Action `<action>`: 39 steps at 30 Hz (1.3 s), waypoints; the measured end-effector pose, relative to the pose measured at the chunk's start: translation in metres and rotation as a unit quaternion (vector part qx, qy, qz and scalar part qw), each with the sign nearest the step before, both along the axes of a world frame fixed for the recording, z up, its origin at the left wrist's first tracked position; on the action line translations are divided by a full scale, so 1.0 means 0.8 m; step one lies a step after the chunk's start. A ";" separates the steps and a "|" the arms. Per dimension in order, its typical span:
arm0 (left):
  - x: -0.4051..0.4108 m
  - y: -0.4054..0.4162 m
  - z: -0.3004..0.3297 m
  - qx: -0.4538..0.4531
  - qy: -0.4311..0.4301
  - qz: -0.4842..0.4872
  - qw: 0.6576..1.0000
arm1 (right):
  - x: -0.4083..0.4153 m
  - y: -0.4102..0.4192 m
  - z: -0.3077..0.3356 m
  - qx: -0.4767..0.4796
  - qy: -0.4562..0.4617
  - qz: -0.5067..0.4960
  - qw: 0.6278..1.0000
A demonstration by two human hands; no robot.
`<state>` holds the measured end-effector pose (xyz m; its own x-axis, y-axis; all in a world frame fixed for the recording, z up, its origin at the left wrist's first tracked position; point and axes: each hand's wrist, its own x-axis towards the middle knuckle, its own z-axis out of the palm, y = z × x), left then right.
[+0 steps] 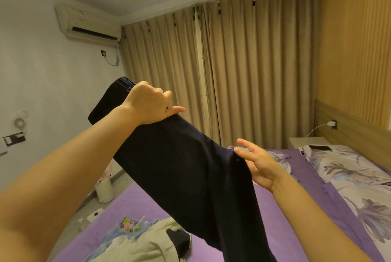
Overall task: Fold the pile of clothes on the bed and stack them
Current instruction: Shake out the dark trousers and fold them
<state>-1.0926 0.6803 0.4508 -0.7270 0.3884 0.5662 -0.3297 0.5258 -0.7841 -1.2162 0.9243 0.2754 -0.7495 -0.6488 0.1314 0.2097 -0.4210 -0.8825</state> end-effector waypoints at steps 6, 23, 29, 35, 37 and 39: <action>0.003 -0.009 -0.001 0.038 0.006 -0.066 0.997 | -0.009 0.026 0.029 0.190 0.206 -0.004 0.960; 0.008 0.008 0.028 -0.058 -0.082 -0.037 0.994 | -0.001 0.036 -0.002 0.200 0.282 0.021 0.938; 0.026 0.017 0.042 -0.070 -0.088 -0.020 0.993 | 0.009 0.014 -0.007 0.194 0.285 -0.015 0.939; 0.039 0.020 0.025 -0.030 -0.095 -0.010 0.995 | 0.020 0.014 -0.020 0.192 0.263 -0.072 0.943; 0.044 0.019 0.012 -0.004 -0.093 -0.016 0.996 | 0.030 0.021 -0.030 0.171 0.259 -0.101 0.945; 0.048 0.018 -0.006 0.030 -0.091 -0.020 0.995 | 0.046 0.027 -0.045 0.139 0.252 -0.123 0.950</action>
